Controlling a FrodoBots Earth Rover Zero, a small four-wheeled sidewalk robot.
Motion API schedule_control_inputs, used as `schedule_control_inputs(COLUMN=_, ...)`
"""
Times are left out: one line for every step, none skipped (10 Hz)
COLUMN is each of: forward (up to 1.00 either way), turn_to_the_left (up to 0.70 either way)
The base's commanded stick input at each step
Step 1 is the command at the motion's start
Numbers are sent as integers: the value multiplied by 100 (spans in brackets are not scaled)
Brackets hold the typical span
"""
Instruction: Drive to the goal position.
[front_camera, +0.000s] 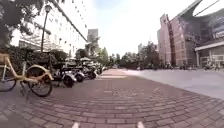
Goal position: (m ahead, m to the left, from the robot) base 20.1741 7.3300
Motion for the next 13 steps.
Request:
schedule_control_inputs(forward=70, turn_to_the_left=0)
schedule_control_inputs(forward=70, turn_to_the_left=0)
schedule_control_inputs(forward=70, turn_to_the_left=0)
schedule_control_inputs(forward=70, turn_to_the_left=0)
schedule_control_inputs(forward=70, turn_to_the_left=0)
schedule_control_inputs(forward=70, turn_to_the_left=0)
schedule_control_inputs(forward=70, turn_to_the_left=0)
schedule_control_inputs(forward=70, turn_to_the_left=0)
schedule_control_inputs(forward=70, turn_to_the_left=0)
schedule_control_inputs(forward=70, turn_to_the_left=0)
schedule_control_inputs(forward=70, turn_to_the_left=0)
schedule_control_inputs(forward=70, turn_to_the_left=0)
schedule_control_inputs(forward=70, turn_to_the_left=0)
